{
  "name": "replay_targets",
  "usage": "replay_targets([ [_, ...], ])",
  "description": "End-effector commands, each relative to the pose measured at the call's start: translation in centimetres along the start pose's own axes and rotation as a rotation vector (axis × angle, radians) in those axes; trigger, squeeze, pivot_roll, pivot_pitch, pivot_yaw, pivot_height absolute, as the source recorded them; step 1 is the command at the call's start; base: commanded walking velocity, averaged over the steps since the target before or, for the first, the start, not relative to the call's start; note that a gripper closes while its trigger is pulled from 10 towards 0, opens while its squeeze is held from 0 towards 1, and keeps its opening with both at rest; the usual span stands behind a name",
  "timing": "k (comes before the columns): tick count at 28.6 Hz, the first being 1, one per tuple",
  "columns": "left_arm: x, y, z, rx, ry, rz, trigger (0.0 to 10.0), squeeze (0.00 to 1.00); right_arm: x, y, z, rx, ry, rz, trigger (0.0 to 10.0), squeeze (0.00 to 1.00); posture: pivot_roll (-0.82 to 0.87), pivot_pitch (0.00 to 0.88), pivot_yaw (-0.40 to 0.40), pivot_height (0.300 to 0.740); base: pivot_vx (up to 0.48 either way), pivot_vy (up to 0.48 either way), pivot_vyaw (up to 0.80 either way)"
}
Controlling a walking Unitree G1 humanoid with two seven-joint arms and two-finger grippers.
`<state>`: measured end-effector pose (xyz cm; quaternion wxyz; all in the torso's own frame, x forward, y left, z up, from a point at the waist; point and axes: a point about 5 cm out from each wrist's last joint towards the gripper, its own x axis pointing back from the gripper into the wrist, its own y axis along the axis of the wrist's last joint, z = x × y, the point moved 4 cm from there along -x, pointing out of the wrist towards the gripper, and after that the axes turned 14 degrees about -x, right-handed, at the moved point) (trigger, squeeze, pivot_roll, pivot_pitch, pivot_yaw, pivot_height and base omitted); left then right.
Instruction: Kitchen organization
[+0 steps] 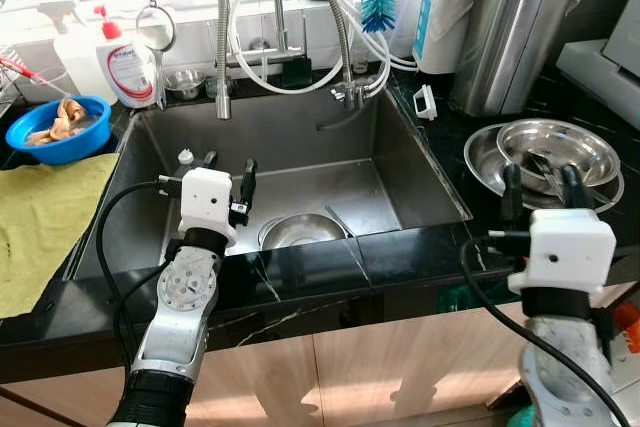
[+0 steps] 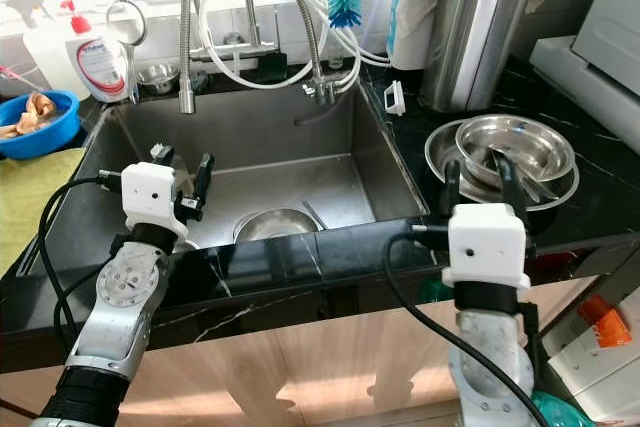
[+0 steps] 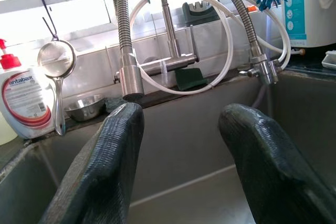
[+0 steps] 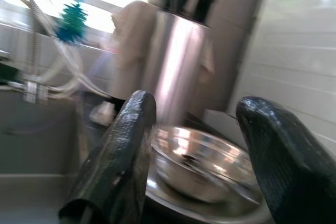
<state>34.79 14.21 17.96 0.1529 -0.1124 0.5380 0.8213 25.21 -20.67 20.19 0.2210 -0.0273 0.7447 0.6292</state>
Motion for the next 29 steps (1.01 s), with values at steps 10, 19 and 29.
replay_targets([
  [10,0.1,-0.1,-0.2,0.001,-0.018,0.008,10.0,0.00,-0.9,-0.7,-2.7,-0.020,-0.065,0.038,10.0,0.00,-0.16,0.000,0.084,0.740,0.000,0.000,0.00],
  [19,0.0,0.1,0.1,-0.005,-0.010,-0.003,10.0,0.00,-1.6,-0.9,-0.2,-0.265,0.048,0.080,10.0,0.00,-0.15,0.000,0.086,0.740,0.000,0.000,0.00],
  [29,0.1,0.1,0.0,-0.006,-0.015,-0.001,10.0,0.00,-1.2,-1.3,1.1,-0.302,0.100,0.118,0.6,0.00,-0.16,0.000,0.087,0.740,0.000,0.000,0.00],
])
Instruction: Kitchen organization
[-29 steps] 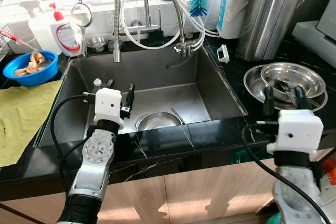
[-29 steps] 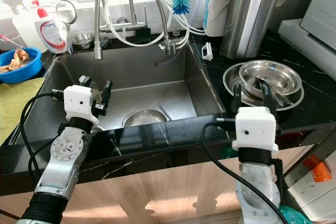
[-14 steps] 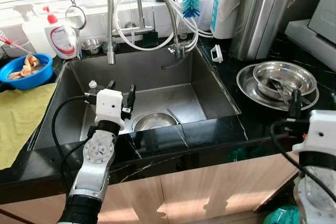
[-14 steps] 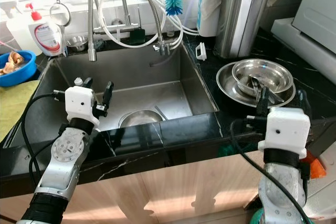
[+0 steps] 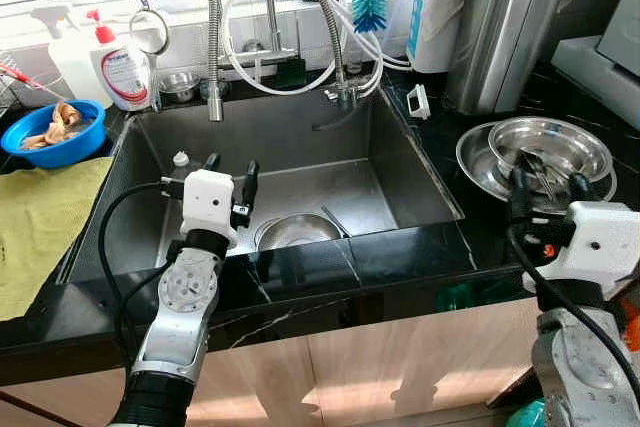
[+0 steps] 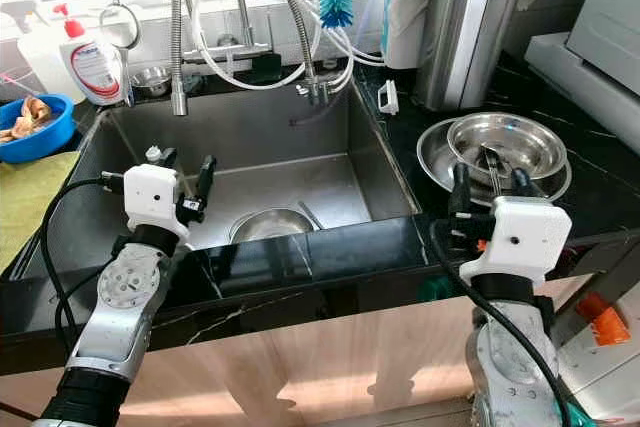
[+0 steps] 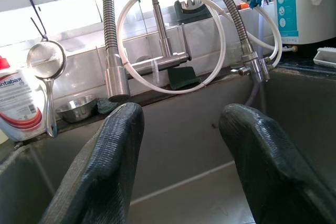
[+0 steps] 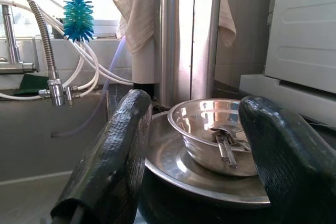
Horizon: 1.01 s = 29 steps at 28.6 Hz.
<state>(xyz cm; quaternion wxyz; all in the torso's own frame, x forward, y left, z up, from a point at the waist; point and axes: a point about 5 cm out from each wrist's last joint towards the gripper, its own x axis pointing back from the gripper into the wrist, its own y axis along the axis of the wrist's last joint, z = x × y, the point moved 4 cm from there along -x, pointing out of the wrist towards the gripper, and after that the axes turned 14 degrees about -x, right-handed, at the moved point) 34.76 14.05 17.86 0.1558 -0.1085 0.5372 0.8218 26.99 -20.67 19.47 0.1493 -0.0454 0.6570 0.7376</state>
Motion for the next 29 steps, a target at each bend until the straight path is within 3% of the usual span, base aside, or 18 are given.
replay_targets([
  [1,0.0,0.1,0.2,-0.006,-0.006,0.000,10.0,0.00,0.1,-0.2,0.4,-0.018,0.015,0.012,0.6,0.00,-0.16,0.000,0.087,0.740,0.000,0.000,0.00],
  [2,0.0,0.0,0.2,-0.006,-0.005,0.001,10.0,0.00,0.0,-0.1,0.4,-0.017,0.010,0.008,1.6,0.00,-0.16,0.000,0.087,0.740,0.000,0.000,0.00],
  [3,0.0,0.0,0.2,-0.006,-0.005,0.002,10.0,0.00,0.0,-0.1,0.4,-0.018,0.007,0.007,4.1,0.00,-0.16,0.000,0.086,0.740,0.000,0.000,0.00],
  [5,0.0,0.0,0.2,-0.006,-0.006,0.002,10.0,0.00,0.0,-0.1,0.3,-0.017,0.005,0.006,4.0,0.00,-0.16,0.000,0.086,0.740,0.000,0.000,0.00],
  [6,0.0,0.0,0.1,-0.006,-0.006,0.003,10.0,0.00,0.0,-0.1,0.3,-0.013,0.004,0.009,4.9,0.00,-0.16,0.000,0.085,0.740,0.000,0.000,0.00],
  [7,0.1,0.0,0.1,-0.006,-0.006,0.004,10.0,0.00,0.0,-0.1,0.2,-0.009,0.003,0.011,10.0,0.00,-0.16,0.000,0.085,0.740,0.000,0.000,0.00],
  [9,0.1,0.0,0.1,-0.006,-0.006,0.004,10.0,0.00,0.0,-0.1,0.1,-0.005,-0.005,0.014,10.0,0.00,-0.15,0.000,0.085,0.740,0.000,0.000,0.00],
  [10,0.1,0.0,0.1,-0.007,-0.005,0.005,10.0,0.00,0.0,-0.2,-0.1,-0.006,-0.012,0.015,7.2,0.00,-0.15,0.000,0.084,0.740,0.000,0.000,0.00],
  [11,0.1,0.0,0.1,-0.007,-0.005,0.005,10.0,0.00,0.0,-0.2,-0.1,-0.005,-0.015,0.016,7.2,0.00,-0.15,0.000,0.084,0.740,0.000,0.000,0.00],
  [12,0.1,-0.1,0.2,-0.007,-0.005,0.006,10.0,0.00,0.0,-0.3,-0.2,-0.002,-0.017,0.020,2.2,0.00,-0.15,0.000,0.084,0.740,0.000,0.000,0.00],
  [13,0.1,-0.1,0.2,-0.008,-0.004,0.007,10.0,0.00,0.0,-0.3,-0.1,-0.003,-0.011,0.025,0.0,0.00,-0.15,0.000,0.084,0.740,0.000,0.000,0.00],
  [15,0.1,-0.1,0.2,-0.009,-0.004,0.007,10.0,0.00,-0.1,-0.4,-0.1,0.002,-0.003,0.030,0.0,0.00,-0.15,0.000,0.084,0.740,0.000,0.000,0.00],
  [16,0.1,-0.1,0.2,-0.009,-0.004,0.007,10.0,0.00,-0.1,-0.5,-0.1,0.002,-0.006,0.032,2.1,0.00,-0.15,0.000,0.084,0.740,0.000,0.000,0.00],
  [17,0.1,-0.1,0.2,-0.009,-0.005,0.007,10.0,0.00,-0.1,-0.5,-0.1,0.005,-0.011,0.034,10.0,0.00,-0.15,0.000,0.084,0.740,0.000,0.000,0.00],
  [29,0.1,-0.1,0.1,-0.011,-0.012,0.010,10.0,0.00,-0.2,-0.7,-0.8,0.004,-0.056,0.052,10.0,0.00,-0.15,0.000,0.086,0.740,0.000,0.000,0.00],
])
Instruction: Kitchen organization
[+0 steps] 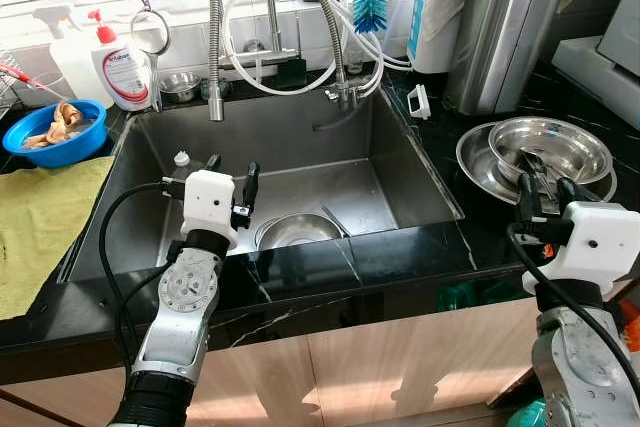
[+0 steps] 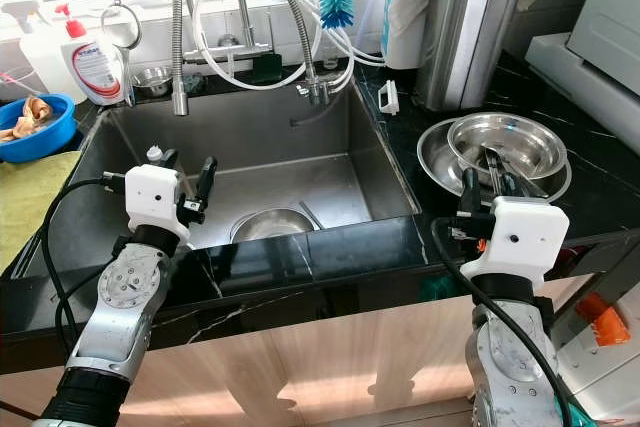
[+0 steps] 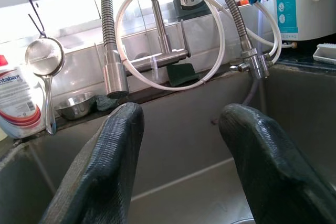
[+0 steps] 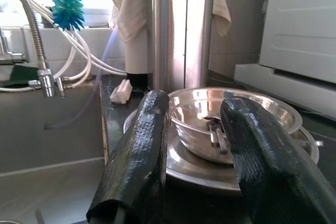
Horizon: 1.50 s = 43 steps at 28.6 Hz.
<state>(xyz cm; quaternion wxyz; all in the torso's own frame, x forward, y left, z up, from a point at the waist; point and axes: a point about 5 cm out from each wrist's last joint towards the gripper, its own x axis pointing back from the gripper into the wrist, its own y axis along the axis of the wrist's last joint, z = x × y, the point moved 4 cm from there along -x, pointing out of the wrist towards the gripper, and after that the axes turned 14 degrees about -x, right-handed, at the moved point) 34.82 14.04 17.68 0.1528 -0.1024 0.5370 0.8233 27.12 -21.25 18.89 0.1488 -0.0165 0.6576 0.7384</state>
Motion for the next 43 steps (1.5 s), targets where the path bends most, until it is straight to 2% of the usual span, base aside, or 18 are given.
replay_targets([
  [1,0.1,0.1,0.2,-0.010,-0.005,-0.001,10.0,0.00,-0.2,-0.2,-0.2,-0.006,-0.016,0.014,10.0,0.00,-0.15,0.000,0.085,0.740,0.000,0.000,0.00],
  [7,0.1,0.1,0.2,-0.012,-0.005,-0.001,10.0,0.00,-0.1,-0.4,-0.1,-0.022,-0.018,0.023,10.0,0.00,-0.15,0.000,0.086,0.740,0.000,0.000,0.00],
  [8,0.1,0.1,0.2,-0.012,-0.004,-0.001,10.0,0.00,-0.2,-0.4,-0.1,-0.023,-0.017,0.022,8.4,0.00,-0.15,0.000,0.086,0.740,0.000,0.000,0.00],
  [9,0.1,0.1,0.2,-0.013,-0.004,0.000,10.0,0.00,-0.2,-0.4,-0.1,-0.024,-0.017,0.022,0.0,0.00,-0.15,0.000,0.086,0.740,0.000,0.000,0.00],
  [29,0.0,0.1,0.3,-0.017,-0.001,0.000,10.0,0.00,-0.5,0.1,-0.1,-0.035,-0.020,0.009,0.0,0.00,-0.15,0.000,0.086,0.740,0.000,0.000,0.00],
  [43,-0.1,0.1,0.4,-0.015,0.006,-0.005,10.0,0.00,-1.2,2.5,0.8,-0.054,0.016,-0.088,0.0,0.00,-0.15,0.000,0.085,0.740,0.000,0.000,0.00],
])
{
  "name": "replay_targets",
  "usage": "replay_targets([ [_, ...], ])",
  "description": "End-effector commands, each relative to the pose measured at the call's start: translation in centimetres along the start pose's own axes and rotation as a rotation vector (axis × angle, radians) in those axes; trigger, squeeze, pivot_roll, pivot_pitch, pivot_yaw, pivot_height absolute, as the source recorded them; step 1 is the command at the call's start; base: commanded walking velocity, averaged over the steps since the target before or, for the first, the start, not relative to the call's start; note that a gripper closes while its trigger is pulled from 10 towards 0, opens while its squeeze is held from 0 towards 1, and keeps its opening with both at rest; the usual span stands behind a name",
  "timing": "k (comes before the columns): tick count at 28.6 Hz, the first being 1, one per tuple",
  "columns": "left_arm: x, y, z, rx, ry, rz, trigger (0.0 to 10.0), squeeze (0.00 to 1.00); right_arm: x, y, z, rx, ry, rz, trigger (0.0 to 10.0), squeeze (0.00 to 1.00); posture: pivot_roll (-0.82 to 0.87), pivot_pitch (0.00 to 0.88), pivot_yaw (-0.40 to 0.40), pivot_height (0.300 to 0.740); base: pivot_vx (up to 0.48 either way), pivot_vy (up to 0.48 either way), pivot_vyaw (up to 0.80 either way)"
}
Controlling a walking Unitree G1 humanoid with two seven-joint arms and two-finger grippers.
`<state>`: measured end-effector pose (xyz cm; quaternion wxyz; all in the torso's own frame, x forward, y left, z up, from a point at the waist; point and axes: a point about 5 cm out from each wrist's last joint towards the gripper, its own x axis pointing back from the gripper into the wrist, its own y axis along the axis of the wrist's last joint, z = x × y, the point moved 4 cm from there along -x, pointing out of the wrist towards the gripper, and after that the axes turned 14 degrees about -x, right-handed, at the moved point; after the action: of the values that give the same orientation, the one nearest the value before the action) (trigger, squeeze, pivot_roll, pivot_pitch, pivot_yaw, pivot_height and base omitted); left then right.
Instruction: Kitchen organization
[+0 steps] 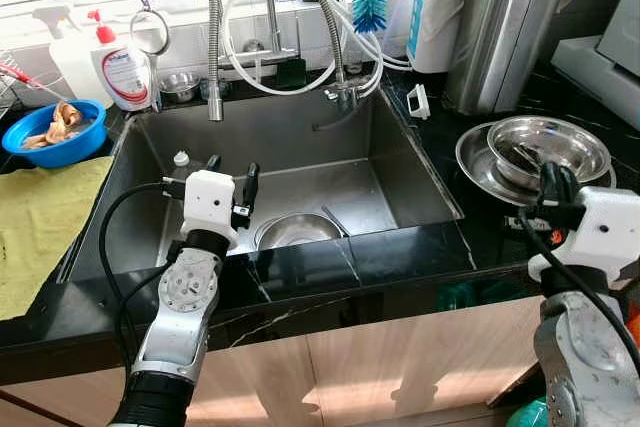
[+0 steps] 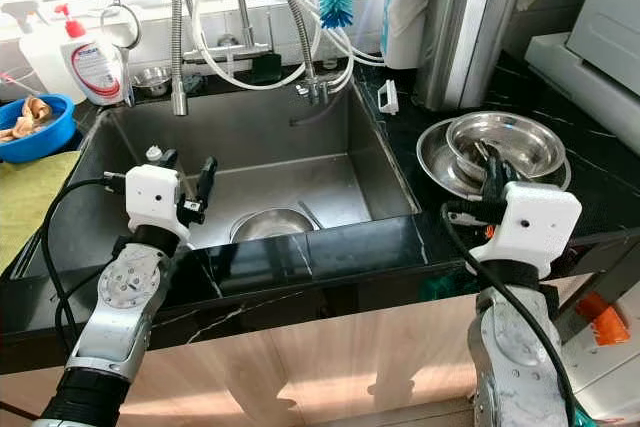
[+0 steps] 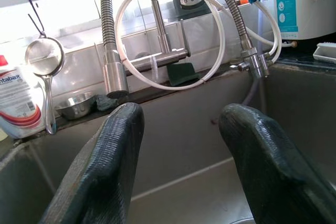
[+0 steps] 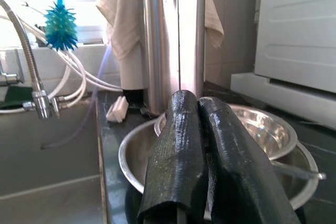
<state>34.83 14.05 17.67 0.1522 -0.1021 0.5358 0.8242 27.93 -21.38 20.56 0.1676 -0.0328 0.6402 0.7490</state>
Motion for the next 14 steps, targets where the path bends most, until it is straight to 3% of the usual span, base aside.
replay_targets([
  [1,-0.1,0.2,0.3,-0.012,0.007,-0.006,10.0,0.00,-0.2,1.2,0.7,-0.013,0.026,-0.049,0.0,0.00,-0.16,0.000,0.084,0.740,0.000,0.000,0.00],
  [11,-0.1,0.2,0.3,-0.010,0.009,-0.006,10.0,0.00,-0.5,2.0,1.0,-0.030,0.036,-0.078,0.0,0.00,-0.16,0.000,0.082,0.740,0.000,0.000,0.00],
  [12,-0.1,0.2,0.4,-0.010,0.010,-0.006,10.0,0.00,-0.5,2.2,1.1,-0.033,0.039,-0.084,1.1,0.00,-0.16,0.000,0.082,0.740,0.000,0.000,0.00],
  [13,-0.1,0.2,0.4,-0.011,0.010,-0.005,10.0,0.00,-0.6,2.3,1.1,-0.035,0.041,-0.087,6.8,0.00,-0.16,0.000,0.082,0.740,0.000,0.000,0.00],
  [14,-0.1,0.1,0.4,-0.011,0.011,-0.005,10.0,0.00,-0.6,2.3,1.2,-0.034,0.042,-0.088,6.8,0.00,-0.16,0.000,0.082,0.740,0.000,0.000,0.00],
])
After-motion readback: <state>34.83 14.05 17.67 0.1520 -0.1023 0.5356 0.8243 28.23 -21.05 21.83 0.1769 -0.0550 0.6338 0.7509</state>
